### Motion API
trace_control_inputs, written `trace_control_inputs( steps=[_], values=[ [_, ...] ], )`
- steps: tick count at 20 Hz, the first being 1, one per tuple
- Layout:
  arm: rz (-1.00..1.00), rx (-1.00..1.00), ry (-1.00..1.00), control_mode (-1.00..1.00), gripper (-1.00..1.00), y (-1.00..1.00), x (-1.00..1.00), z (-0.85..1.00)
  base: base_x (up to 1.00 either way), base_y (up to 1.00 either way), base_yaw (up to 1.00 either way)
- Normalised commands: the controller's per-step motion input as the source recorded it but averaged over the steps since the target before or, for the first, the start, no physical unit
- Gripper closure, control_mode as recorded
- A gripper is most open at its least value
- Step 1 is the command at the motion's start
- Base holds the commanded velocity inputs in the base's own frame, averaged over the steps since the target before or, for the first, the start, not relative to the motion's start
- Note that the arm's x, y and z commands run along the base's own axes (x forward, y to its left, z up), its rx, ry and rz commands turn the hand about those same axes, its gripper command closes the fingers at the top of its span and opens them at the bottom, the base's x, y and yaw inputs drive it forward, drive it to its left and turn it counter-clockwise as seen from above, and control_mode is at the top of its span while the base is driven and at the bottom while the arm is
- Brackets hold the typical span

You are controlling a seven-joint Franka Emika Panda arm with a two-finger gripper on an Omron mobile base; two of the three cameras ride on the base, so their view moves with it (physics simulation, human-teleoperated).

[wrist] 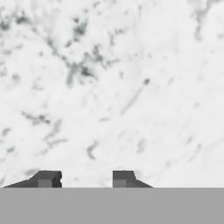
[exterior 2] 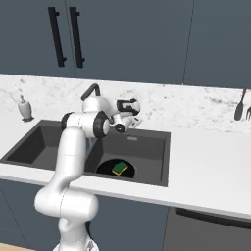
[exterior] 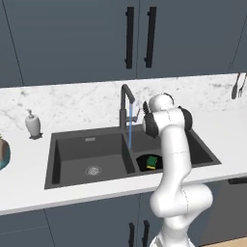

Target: Pick the pan and sponge and place them into the sink. Then turn on the water.

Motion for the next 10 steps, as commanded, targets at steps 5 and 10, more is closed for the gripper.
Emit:
trace_control_inputs(
  steps=[5, 10],
  values=[
    [-0.27, 0.23, 0.14, -1.00, 1.00, -1.00, 0.01, 0.02, 0.00, 0.00, 0.00],
    [0.07, 0.33, -0.04, -1.00, 1.00, -1.00, -0.90, 0.71, 0.00, 0.00, 0.00]
  ],
)
